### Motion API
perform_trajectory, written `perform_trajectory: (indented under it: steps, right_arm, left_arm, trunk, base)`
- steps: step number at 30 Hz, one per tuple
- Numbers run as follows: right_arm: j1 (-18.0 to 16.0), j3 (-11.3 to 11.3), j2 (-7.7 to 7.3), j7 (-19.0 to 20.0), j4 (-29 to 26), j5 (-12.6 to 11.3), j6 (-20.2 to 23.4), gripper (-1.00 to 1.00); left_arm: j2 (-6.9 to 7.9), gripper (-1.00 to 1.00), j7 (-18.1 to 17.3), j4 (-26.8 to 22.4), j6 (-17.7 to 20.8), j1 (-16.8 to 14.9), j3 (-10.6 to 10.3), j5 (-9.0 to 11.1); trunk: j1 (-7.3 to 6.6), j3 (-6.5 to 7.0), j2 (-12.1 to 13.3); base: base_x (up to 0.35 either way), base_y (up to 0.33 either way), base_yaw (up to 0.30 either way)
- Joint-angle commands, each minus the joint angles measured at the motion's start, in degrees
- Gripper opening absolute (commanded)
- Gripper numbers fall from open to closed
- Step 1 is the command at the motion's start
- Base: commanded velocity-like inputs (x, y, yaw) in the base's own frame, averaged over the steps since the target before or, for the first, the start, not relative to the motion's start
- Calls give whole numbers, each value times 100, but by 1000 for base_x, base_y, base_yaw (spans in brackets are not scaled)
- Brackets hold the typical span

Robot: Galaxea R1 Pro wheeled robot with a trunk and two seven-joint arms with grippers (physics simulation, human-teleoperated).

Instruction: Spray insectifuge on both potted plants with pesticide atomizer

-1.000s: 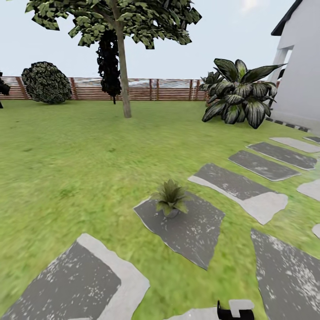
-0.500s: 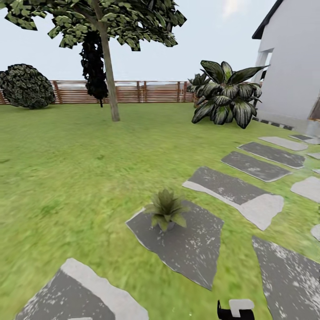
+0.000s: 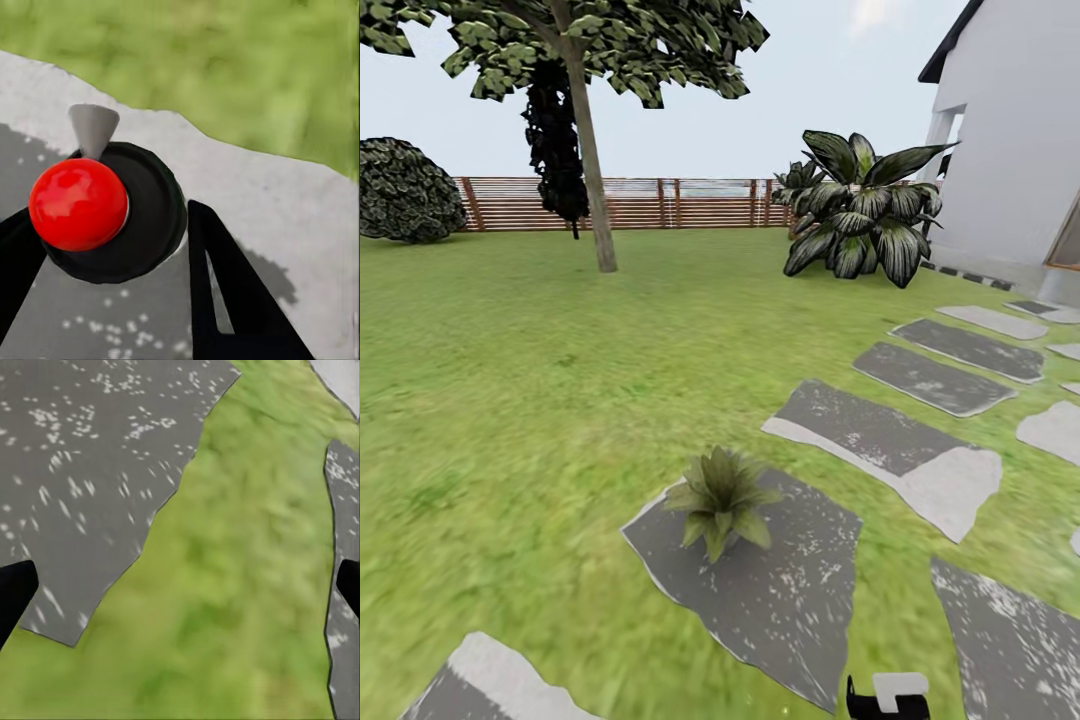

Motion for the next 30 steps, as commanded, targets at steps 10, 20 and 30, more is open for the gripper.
perform_trajectory:
  steps: [10,20,30]
  right_arm:
    - [-11,1389,-53,210,-1071,1346,-8,100]
    - [-76,1547,-47,3525,-1999,1917,34,100]
    - [-102,1591,174,4204,-2889,1912,1192,100]
  left_arm:
    - [465,-100,-2857,-491,118,-779,-784,-1942]
    - [428,-100,-4654,-1098,1000,-1551,-799,-3998]
    - [226,-100,-5256,-1695,1462,-1490,-837,-4195]
  trunk:
    - [2,-5,-2]
    - [2,-5,-2]
    - [2,-5,-2]
  base:
    - [138,-79,0]
    - [1,-1,0]
    - [0,0,0]
